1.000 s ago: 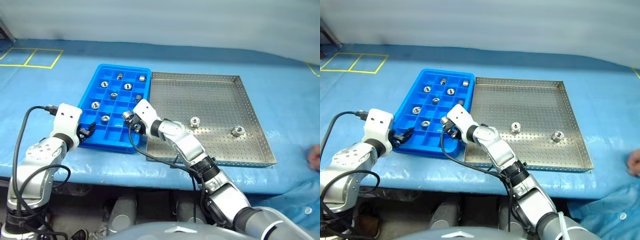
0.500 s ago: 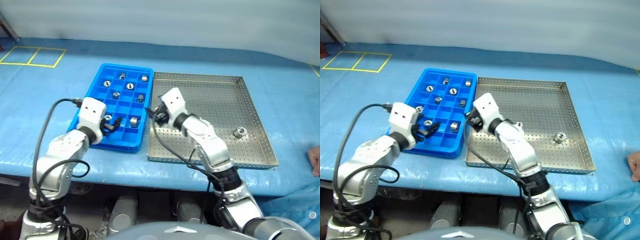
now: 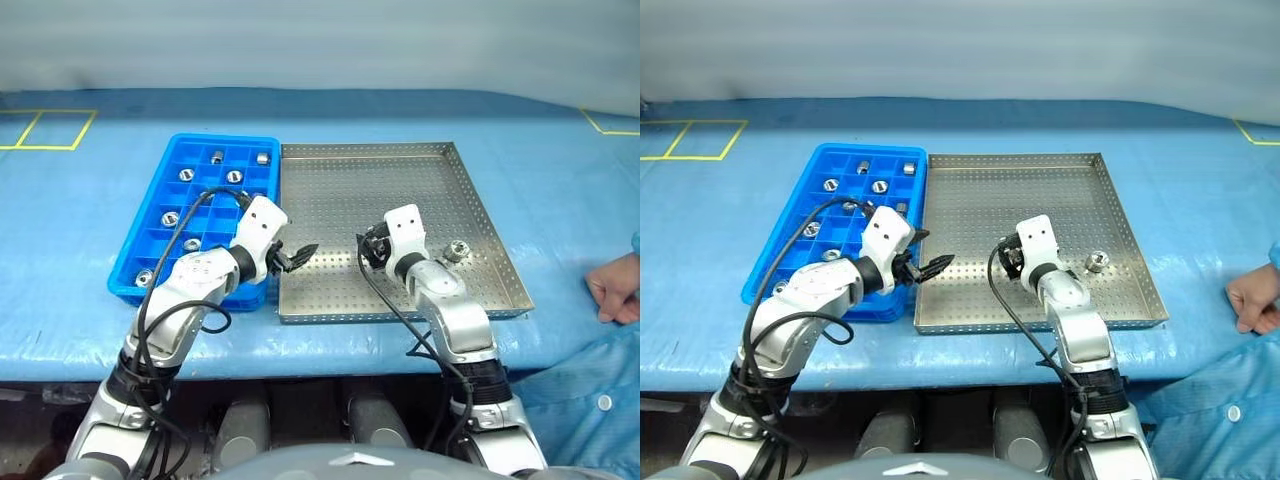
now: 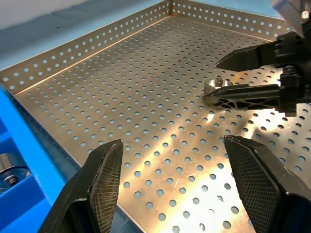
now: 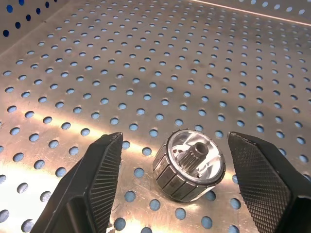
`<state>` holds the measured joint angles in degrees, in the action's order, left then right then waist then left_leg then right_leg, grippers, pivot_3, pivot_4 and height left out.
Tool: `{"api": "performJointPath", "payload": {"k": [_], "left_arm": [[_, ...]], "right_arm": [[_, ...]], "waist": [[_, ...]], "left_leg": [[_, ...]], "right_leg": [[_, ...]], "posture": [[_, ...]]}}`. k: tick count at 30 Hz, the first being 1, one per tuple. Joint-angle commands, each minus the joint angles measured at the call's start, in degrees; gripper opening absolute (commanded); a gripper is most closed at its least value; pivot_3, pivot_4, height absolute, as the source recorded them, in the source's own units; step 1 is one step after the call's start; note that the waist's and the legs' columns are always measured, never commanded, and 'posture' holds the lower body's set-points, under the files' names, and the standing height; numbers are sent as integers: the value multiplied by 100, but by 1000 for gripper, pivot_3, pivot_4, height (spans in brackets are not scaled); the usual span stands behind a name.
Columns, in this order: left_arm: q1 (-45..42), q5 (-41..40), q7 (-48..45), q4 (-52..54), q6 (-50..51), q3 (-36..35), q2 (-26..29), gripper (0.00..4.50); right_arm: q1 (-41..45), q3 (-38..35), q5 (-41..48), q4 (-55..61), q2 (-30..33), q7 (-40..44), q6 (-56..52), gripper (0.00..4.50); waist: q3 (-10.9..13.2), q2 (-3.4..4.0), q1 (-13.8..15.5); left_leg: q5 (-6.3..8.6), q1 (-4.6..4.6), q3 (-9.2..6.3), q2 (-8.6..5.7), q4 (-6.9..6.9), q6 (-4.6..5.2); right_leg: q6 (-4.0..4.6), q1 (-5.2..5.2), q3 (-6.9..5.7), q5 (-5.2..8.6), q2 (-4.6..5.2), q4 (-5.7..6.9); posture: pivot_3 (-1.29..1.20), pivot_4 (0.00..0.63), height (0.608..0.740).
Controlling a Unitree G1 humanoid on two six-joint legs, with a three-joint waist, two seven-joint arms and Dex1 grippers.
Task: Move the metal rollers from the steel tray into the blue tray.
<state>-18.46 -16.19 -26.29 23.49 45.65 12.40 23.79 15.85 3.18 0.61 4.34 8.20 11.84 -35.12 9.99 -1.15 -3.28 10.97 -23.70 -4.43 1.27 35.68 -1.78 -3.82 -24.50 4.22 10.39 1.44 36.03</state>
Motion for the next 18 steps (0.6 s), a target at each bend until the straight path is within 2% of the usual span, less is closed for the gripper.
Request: {"api": "performJointPath", "payload": {"k": [1, 3, 4, 6, 10, 14, 18], "left_arm": [[-49, 56, -15, 29, -145, -27, -37, 3620], [-25, 73, -12, 25, -159, -24, -40, 3620], [-9, 96, 6, 31, -166, -21, -36, 3620], [23, 173, 84, 52, -188, -31, -32, 3620], [65, 135, 153, 48, -111, -193, -66, 3620], [185, 167, 159, 163, -99, -320, 15, 3620], [397, 129, 266, 461, 175, -865, 275, 3620]], "right_arm": [[238, -285, 52, -330, -59, -226, 326, 3620], [303, -303, 30, -533, -50, -272, 443, 3620], [325, -333, 51, -584, -61, -294, 449, 3445], [332, -335, 80, -594, -49, -265, 480, 3008], [346, -323, 118, -575, -55, -234, 468, 1739], [399, -251, 174, -398, -96, -174, 430, 1710], [469, 172, 488, 261, -223, 351, 162, 1710]], "waist": [[0, 0, -6], [0, 0, -9], [0, 0, -11], [0, 0, -11], [0, 0, -11], [0, 0, -12], [2, 3, -32]], "left_leg": [[0, 0, -1, 0, 3, 0], [0, 1, -1, 0, 6, 0], [0, 1, -1, 0, 7, 0], [0, 1, -2, 0, 6, 0], [0, 1, -2, 0, 4, 0], [0, 2, -2, 0, 5, 0], [0, 3, -3, 3, 3, 1]], "right_leg": [[-1, 1, 0, -1, 0, 0], [-2, 3, 0, -1, -1, 1], [-2, 3, 0, -1, -1, 1], [-2, 3, 0, -1, -1, 2], [-1, 2, 0, -1, -1, 1], [-2, 3, 1, -1, -1, 2], [-1, 0, 1, -1, -5, 5]], "posture": [[19, 150, 740], [23, 150, 740], [28, 150, 740], [28, 150, 740], [37, 150, 740], [52, 150, 740], [71, 150, 740]]}}
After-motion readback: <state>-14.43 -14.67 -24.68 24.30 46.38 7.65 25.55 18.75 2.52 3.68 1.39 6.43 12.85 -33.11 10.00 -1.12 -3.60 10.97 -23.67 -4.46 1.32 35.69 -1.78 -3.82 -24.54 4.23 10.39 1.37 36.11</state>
